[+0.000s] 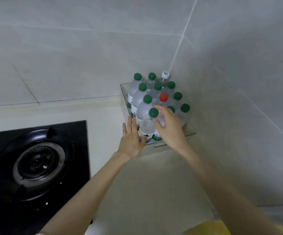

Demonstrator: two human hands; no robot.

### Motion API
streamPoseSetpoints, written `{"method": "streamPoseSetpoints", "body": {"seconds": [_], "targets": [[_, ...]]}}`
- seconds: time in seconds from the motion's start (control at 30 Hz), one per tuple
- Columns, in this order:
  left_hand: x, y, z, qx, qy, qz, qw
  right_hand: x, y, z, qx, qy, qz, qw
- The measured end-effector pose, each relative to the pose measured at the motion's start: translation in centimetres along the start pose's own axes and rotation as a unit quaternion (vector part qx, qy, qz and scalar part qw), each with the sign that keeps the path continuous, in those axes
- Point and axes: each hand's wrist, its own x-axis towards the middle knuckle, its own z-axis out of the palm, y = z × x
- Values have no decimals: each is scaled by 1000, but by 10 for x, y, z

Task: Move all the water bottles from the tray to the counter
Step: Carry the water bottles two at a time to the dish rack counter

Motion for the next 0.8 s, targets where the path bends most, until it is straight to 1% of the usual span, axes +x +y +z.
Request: {"method": "streamPoseSetpoints", "body": {"seconds": [0.07, 0.13, 0.2, 0.3, 0.4, 0.5, 0.6, 0.67, 0.73, 0.8], "targets": [[-2, 1, 5, -26, 33, 19, 999, 7, 7, 8, 22, -15, -4, 1000], [-4, 0, 8, -55, 51, 5, 997, 13, 14, 16, 39, -18, -11, 999], [-5, -5, 9, -53, 46, -13, 997, 16, 19, 23, 73, -19, -12, 997], [-4, -11, 13, -20, 30, -24, 999, 20, 28, 30, 134, -12, -9, 991], [0, -10, 13, -5, 20, -32, 999, 19, 33, 33, 161, 5, -9, 987], [3, -6, 11, -6, 30, -41, 999, 15, 30, 26, 185, 39, -9, 982], [-1, 1, 5, -6, 52, -61, 997, 16, 15, 3, 209, 76, -29, 974], [-4, 12, -3, -7, 56, -80, 995, 19, -3, -16, 226, 87, -52, 969], [-7, 28, -13, -43, 86, -75, 992, 19, -21, -36, 259, 90, -76, 959], [-10, 45, -26, -123, 122, -30, 984, 18, -35, -51, 285, 84, -92, 950]]}}
